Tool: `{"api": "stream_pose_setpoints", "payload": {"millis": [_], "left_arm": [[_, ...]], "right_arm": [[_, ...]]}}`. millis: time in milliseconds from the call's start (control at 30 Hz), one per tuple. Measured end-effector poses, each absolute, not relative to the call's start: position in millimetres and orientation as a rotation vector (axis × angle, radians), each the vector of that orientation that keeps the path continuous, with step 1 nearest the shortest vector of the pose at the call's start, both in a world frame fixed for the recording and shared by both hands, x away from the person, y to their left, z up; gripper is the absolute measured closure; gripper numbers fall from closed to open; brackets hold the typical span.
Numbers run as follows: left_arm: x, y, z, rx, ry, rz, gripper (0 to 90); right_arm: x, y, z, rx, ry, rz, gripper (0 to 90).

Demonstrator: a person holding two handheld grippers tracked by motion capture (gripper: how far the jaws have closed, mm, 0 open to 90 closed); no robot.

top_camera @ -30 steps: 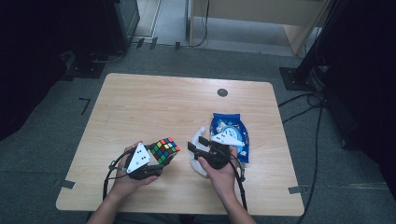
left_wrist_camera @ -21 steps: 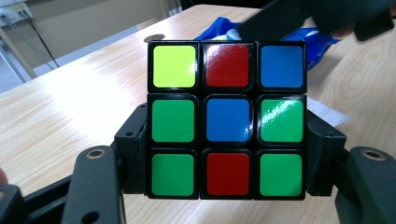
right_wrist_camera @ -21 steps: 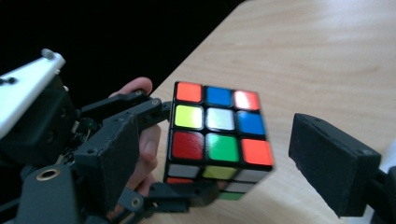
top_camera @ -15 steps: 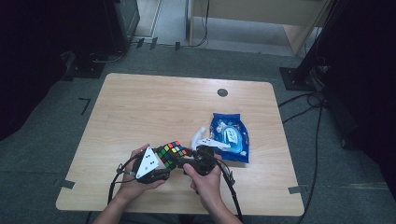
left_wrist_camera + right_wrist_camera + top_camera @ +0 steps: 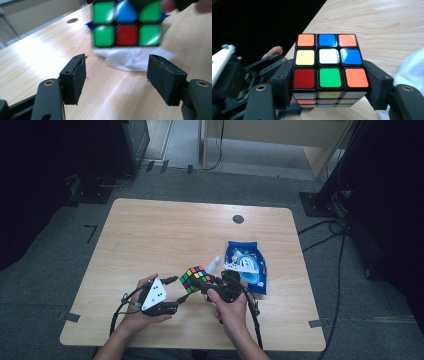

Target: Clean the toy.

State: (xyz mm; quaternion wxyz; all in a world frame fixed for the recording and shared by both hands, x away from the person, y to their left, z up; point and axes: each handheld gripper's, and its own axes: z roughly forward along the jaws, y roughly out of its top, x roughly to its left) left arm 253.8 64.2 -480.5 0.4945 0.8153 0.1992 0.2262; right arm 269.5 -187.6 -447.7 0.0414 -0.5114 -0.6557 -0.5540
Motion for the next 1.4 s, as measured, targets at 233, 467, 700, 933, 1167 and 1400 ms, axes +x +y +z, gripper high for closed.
{"api": "stream_pose_setpoints", "payload": {"millis": [233, 467, 700, 933, 1167, 1400], "left_arm": [[249, 59, -480, 1.997, 0.442, 0.572, 31.6], [244, 53, -475, 1.981, 0.419, 0.618, 26.4], [244, 51, -477, 2.0, 0.411, 0.64, 21.3], [241, 47, -479, 2.017, 0.381, 0.651, 22.4], [239, 46, -480, 2.018, 0.355, 0.635, 31.7], [250, 59, -478, 1.99, 0.48, 0.643, 34.0]], "right_arm": [[268, -176, -449, -1.498, -2.044, -1.652, 34.3], [267, -170, -453, -1.476, -2.064, -1.586, 34.2], [266, -167, -453, -1.479, -2.119, -1.546, 34.3], [266, -160, -453, -1.43, -2.164, -1.488, 34.3], [267, -161, -456, -1.427, -2.162, -1.467, 34.2], [275, -177, -447, -1.363, -2.116, -1.564, 34.1]]}}
